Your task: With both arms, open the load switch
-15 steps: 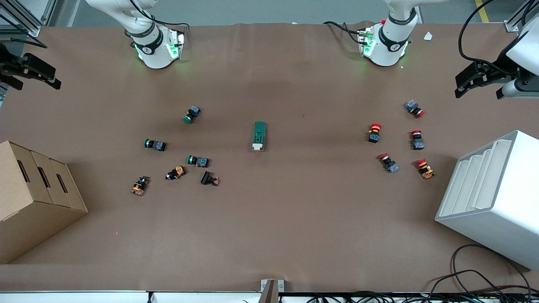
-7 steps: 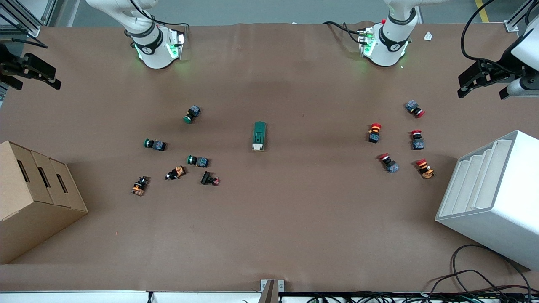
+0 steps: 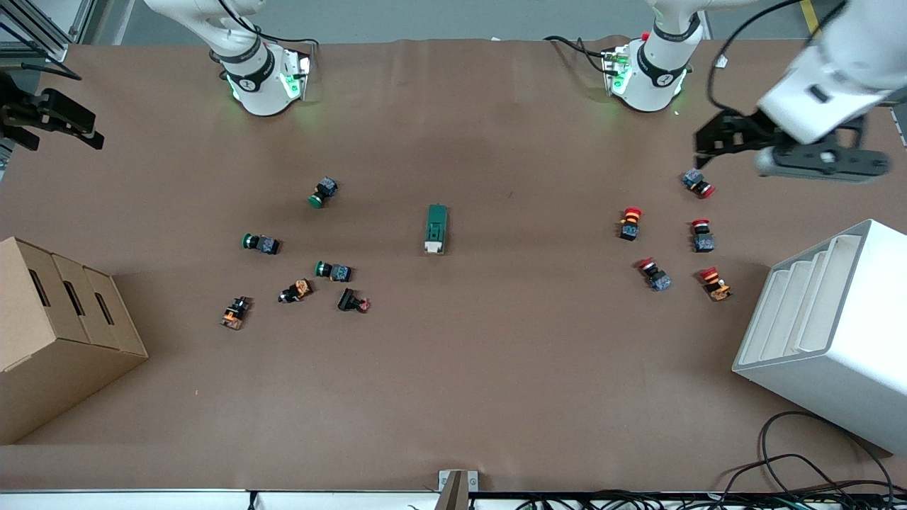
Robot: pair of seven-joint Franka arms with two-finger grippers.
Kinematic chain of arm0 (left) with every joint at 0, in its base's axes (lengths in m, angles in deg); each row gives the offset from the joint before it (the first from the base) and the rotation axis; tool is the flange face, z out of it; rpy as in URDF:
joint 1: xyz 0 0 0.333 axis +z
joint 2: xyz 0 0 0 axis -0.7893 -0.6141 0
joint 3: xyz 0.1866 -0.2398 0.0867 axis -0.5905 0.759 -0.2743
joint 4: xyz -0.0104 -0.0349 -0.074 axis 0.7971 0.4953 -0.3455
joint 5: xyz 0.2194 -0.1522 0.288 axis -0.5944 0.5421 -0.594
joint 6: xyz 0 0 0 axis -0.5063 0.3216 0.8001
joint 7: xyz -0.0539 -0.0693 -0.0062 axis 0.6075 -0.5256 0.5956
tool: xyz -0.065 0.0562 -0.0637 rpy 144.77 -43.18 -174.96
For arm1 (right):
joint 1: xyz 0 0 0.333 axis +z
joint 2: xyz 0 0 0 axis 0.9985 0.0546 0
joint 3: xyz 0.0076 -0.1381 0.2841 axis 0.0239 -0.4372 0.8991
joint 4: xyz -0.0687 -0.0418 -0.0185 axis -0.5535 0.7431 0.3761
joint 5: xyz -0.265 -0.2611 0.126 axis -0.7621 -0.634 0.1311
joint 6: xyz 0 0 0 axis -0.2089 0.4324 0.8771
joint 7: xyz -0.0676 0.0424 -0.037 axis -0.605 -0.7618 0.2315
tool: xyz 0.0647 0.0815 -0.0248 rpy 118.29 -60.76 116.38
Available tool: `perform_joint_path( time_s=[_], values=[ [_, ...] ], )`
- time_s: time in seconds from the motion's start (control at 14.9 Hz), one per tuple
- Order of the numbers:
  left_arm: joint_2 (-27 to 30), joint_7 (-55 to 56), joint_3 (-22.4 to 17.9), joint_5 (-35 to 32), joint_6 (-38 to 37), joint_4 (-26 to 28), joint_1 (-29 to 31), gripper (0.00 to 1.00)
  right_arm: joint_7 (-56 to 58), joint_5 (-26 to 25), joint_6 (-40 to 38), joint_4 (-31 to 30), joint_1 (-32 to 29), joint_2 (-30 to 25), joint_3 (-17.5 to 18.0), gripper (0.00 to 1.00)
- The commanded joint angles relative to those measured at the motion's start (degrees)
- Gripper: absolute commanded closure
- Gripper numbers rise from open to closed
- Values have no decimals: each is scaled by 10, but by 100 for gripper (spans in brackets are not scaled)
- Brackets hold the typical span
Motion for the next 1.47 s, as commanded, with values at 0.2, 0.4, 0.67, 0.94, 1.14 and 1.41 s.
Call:
perform_joint_path(
  time_s=[0.2, 0.4, 0.67, 0.94, 1.14, 1.41],
  values=[
    [-19, 169, 123, 5, 61, 45, 1, 0, -3, -3, -2, 3, -5, -6, 3, 0],
    [-19, 317, 205, -7, 126, 93, 0, 0, -2, -7, 3, 3, -6, 11, 3, 0],
    [-21, 432, 269, -42, 185, 141, -23, 0, 2, -9, 17, 4, -8, 65, 1, 0],
    [-31, 564, 277, -110, 277, 216, -116, 0, -3, -10, 25, 11, -1, 128, 2, 0],
    [-89, 692, 277, -207, 297, 219, -182, 0, -135, 0, 39, 10, 37, 157, 6, 0],
    [-173, 861, 277, -349, 316, 215, -244, 0, -350, 5, 72, 15, 119, 212, 7, 0]
  ],
)
